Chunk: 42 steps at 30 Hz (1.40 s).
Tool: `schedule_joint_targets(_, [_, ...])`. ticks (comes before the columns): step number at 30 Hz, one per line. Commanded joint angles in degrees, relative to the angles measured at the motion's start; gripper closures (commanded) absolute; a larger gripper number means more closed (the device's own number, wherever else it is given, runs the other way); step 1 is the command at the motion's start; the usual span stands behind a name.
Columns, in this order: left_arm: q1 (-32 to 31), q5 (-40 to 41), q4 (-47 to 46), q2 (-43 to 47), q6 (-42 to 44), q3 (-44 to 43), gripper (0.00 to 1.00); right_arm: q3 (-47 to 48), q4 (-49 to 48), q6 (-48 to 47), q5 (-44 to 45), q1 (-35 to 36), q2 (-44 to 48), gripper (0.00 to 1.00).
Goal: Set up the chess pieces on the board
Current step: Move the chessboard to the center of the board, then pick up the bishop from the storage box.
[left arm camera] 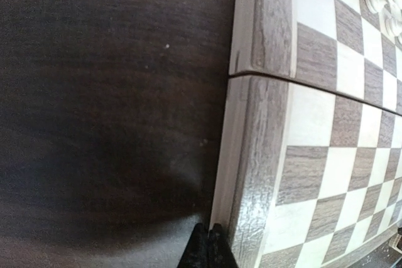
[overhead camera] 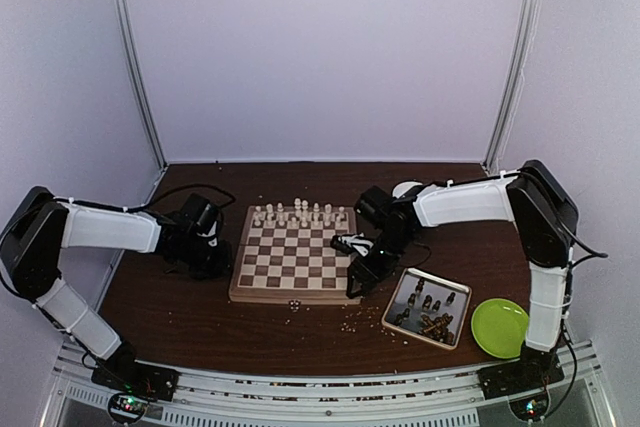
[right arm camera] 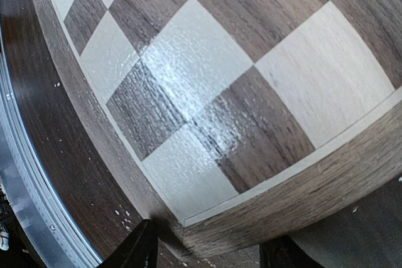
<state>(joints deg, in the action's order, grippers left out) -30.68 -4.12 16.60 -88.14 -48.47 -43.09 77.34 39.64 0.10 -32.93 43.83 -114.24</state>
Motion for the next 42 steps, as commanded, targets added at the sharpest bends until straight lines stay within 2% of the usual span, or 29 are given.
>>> schedule_joint_targets(1, [-5.7, -7.4, -5.4, 1.5, -1.9, 0.0, 1.0, -1.7, -4.0, -3.8, -1.5, 1.9, 1.0, 0.46])
schedule_joint_targets(6, [-6.4, -5.7, -2.5, 2.4, -1.8, -0.5, 1.0, -1.0, -2.5, -5.0, -0.3, 1.8, 2.4, 0.45])
schedule_joint_targets(8, [-6.4, -1.3, 4.1, 4.1, -0.3, -3.1, 1.0, 0.3, 0.4, -6.7, 1.3, 1.3, 3.8, 0.44])
schedule_joint_targets(9, [-6.2, 3.4, 12.0, 7.0, 2.6, -7.3, 1.0, 0.3, 3.1, -8.2, 2.6, 0.1, 6.5, 0.42])
schedule_joint_targets(13, [-3.9, 9.7, 24.0, 11.9, 8.7, -13.7, 1.0, -1.3, 6.4, -10.8, 3.4, -3.0, 12.1, 0.39])
schedule_joint_targets(17, [-1.3, 13.2, 29.1, 15.1, 17.1, -19.5, 0.8, -2.7, 8.6, -13.4, 4.1, -7.0, 18.3, 0.37])
schedule_joint_targets(20, [-0.1, 14.8, 28.1, 15.9, 23.7, -24.1, 0.64, -4.1, 8.4, -16.1, 5.5, -10.0, 23.5, 0.37])
schedule_joint_targets(25, [0.6, 14.7, 23.8, 14.1, 33.6, -33.9, 0.49, -5.2, 10.0, -23.3, 7.7, -13.7, 30.7, 0.36])
schedule_joint_targets(27, [0.6, 14.8, 20.2, 13.4, 37.5, -35.3, 0.44, -7.2, 9.1, -25.9, 9.3, -14.0, 33.8, 0.31])
schedule_joint_targets(29, [0.6, 16.5, 14.8, 13.3, 39.4, -34.2, 0.36, -10.1, 7.3, -27.7, 10.1, -14.0, 37.5, 0.3])
schedule_joint_targets(30, [0.6, 17.9, 11.4, 13.5, 39.9, -32.5, 0.29, -11.7, 6.2, -28.5, 10.2, -14.0, 38.8, 0.3])
schedule_joint_targets(31, [0.7, 19.2, 7.8, 13.9, 40.1, -30.2, 0.21, -13.4, 5.0, -29.0, 10.7, -14.0, 39.7, 0.3])
schedule_joint_targets(33, [1.3, 18.8, 1.7, 14.5, 41.1, -24.6, 0.14, -16.8, 2.6, -30.3, 13.0, -14.0, 42.4, 0.32])
schedule_joint_targets(38, [4.4, 12.2, 0.2, 14.4, 40.2, -21.8, 0.11, -25.2, -3.7, -33.8, 16.1, -14.0, 45.5, 0.32])
schedule_joint_targets(42, [4.8, 11.7, 0.0, 15.3, 40.6, -21.9, 0.13, -26.0, -5.3, -33.2, 16.2, -14.0, 42.3, 0.36])
